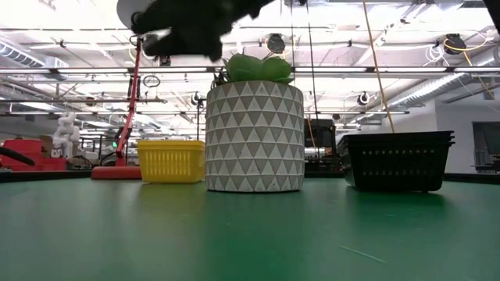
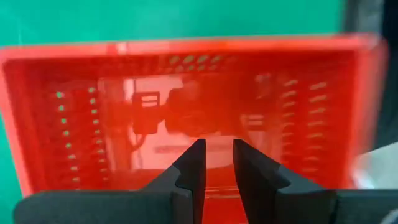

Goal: Stack baskets by color
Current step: Move the stacked red bins to the middle of the table

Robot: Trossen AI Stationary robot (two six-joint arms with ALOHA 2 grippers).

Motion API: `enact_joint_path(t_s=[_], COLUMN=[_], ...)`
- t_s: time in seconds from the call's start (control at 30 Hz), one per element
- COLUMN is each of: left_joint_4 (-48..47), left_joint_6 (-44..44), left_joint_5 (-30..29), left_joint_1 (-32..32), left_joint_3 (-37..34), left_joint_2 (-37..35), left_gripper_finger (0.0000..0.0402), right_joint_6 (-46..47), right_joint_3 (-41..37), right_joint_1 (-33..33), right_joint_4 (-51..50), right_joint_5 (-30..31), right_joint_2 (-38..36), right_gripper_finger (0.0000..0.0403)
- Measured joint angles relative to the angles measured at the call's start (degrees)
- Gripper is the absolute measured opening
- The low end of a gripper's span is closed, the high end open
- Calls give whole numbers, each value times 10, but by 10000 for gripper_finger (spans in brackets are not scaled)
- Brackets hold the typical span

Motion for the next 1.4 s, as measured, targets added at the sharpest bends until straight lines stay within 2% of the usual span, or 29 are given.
enact_joint_path(t_s=[0.33, 0.53, 0.7, 0.83, 1.0, 1.2, 1.4], left_joint_4=[26, 39, 39, 40, 43, 67, 118], left_joint_6=[45, 116, 191, 256, 342, 425, 494], left_joint_5=[11, 10, -22, -51, -71, -72, -71], left_joint_1=[44, 99, 158, 211, 288, 376, 446], left_joint_3=[-107, -136, -139, -141, -143, -143, -142], left_joint_2=[-4, -5, -10, -23, -42, -43, -43], left_gripper_finger=[81, 81, 81, 81, 81, 81, 81], right_joint_6=[-16, 25, 116, 204, 336, 414, 506], right_joint_3=[0, 0, 0, 0, 0, 0, 0], right_joint_1=[68, 119, 150, 171, 195, 232, 256], right_joint_4=[-33, -186, -350, -456, -526, -577, -695], right_joint_5=[5, 67, 144, 181, 212, 244, 302], right_joint_2=[-63, -82, -87, -87, -87, -87, -87], right_gripper_finger=[222, 222, 222, 222, 222, 222, 221])
